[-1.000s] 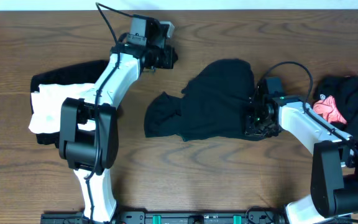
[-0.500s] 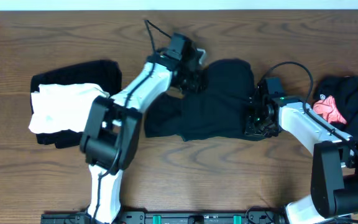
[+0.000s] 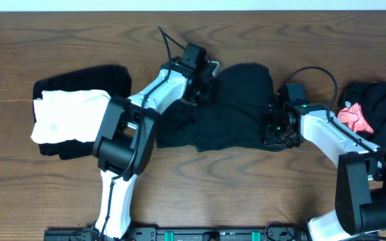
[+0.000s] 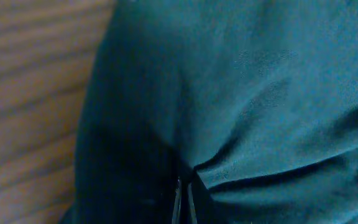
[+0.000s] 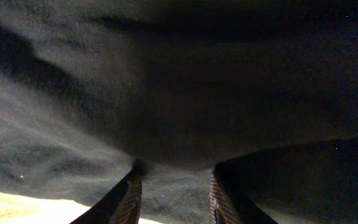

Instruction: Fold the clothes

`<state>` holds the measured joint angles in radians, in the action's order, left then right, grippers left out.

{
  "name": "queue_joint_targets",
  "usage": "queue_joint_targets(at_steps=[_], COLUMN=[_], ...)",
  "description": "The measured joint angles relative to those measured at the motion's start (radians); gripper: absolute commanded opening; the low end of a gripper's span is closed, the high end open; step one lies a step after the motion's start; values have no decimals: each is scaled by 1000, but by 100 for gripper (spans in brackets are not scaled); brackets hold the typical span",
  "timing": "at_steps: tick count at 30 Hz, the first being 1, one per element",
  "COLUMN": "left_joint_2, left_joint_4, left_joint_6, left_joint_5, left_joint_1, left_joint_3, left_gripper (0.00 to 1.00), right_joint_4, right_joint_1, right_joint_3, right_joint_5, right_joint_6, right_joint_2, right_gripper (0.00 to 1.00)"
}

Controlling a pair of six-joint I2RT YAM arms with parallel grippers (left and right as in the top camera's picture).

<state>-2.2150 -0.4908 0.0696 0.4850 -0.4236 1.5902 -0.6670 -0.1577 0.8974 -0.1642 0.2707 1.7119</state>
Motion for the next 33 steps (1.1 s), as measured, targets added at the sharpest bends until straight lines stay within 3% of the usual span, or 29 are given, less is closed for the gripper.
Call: queue_joint_targets(at_steps=[10, 13, 17, 26, 33], left_joint_2=[71, 76, 76, 57, -11], left_joint_4=[27, -11, -87, -135, -138], left_joint_6=[1, -2, 1, -26, -91], left_joint_5=[-63, -57, -38, -13, -13], left_joint_1=[138, 175, 172, 72, 74], left_joint_3=[137, 138, 133, 100, 98], left_gripper=[6, 23, 35, 41, 48], right_joint_4=[0, 0, 0, 0, 0], right_joint_1=[0, 0, 0, 0, 0], right_joint_3=[0, 0, 0, 0, 0], right_joint_5=[0, -1, 0, 0, 1], right_joint_6=[0, 2, 6, 7, 7], right_joint_2=[0, 0, 0, 0, 0], right_gripper=[36, 36, 36, 35, 35])
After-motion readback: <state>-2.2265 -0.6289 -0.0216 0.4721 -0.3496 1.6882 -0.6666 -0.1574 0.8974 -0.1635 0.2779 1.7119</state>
